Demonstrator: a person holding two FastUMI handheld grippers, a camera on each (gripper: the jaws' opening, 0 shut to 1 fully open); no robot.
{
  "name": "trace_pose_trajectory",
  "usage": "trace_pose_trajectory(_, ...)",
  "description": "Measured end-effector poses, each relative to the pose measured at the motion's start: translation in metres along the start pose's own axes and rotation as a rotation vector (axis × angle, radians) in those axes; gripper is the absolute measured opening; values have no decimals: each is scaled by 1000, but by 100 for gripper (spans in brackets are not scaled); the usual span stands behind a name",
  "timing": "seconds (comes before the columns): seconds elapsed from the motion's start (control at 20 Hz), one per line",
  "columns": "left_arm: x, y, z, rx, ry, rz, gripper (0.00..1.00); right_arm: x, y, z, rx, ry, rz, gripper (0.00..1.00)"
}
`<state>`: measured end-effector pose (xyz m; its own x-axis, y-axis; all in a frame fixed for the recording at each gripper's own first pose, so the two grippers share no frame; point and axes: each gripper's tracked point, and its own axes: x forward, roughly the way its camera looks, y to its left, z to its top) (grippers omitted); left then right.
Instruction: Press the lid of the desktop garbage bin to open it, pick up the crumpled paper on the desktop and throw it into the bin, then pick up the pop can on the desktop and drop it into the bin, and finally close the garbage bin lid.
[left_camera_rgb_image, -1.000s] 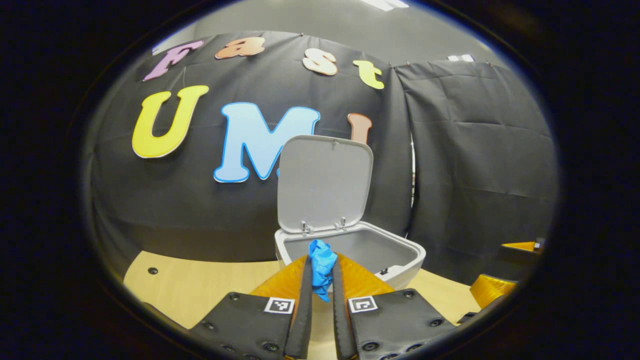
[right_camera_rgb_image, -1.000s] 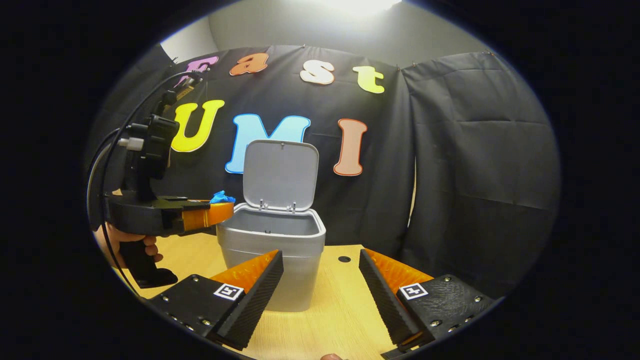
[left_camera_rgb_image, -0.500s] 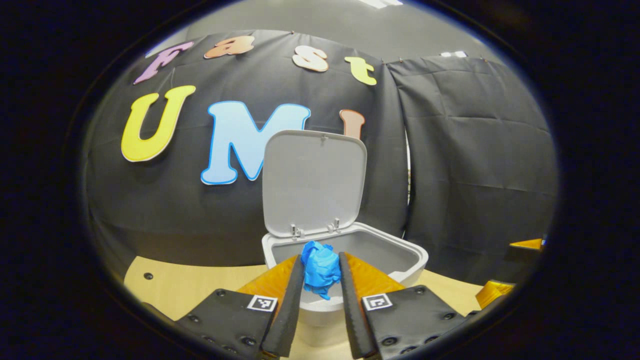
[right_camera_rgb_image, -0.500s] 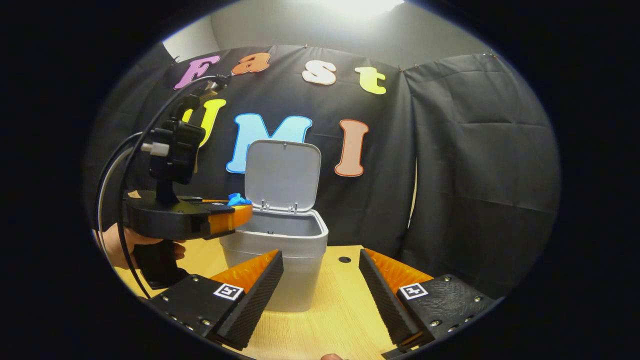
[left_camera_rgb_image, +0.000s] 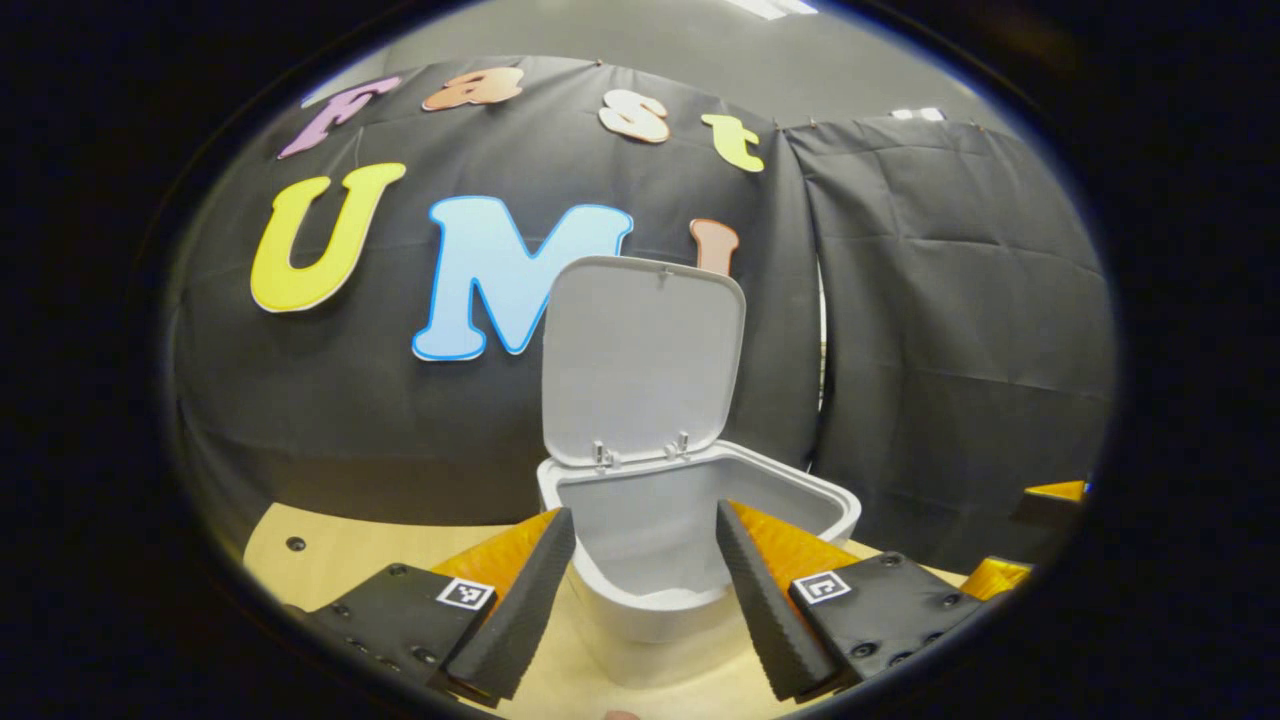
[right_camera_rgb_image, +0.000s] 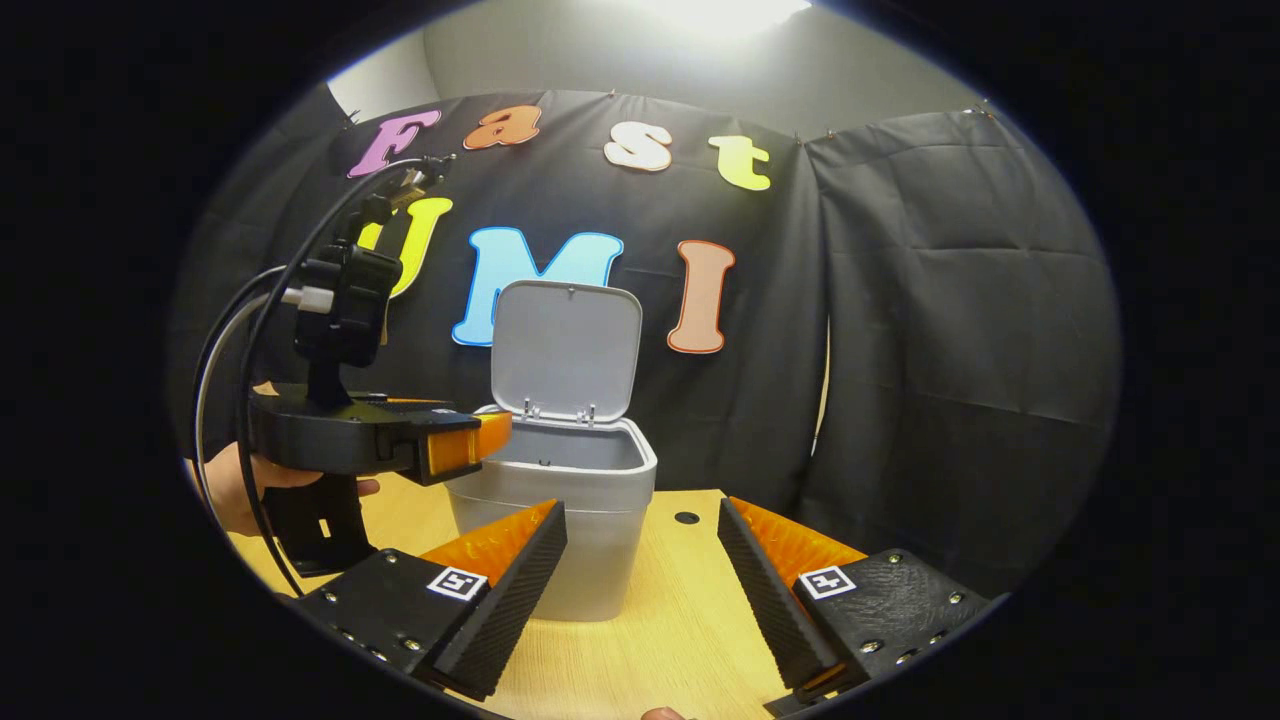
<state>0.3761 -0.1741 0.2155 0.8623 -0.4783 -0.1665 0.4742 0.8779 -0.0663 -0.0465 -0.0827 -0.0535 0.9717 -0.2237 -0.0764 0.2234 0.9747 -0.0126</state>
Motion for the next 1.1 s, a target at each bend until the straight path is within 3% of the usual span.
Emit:
trace_pose_trajectory(0.55, -74, 61, 14, 32, -94, 145, 95, -4, 61, -5, -6, 25, 144, 98)
trace_pose_trajectory(1.1, -147, 98, -1, 30, -103, 253, 95, -12, 122, -46, -2, 185, 323, 98)
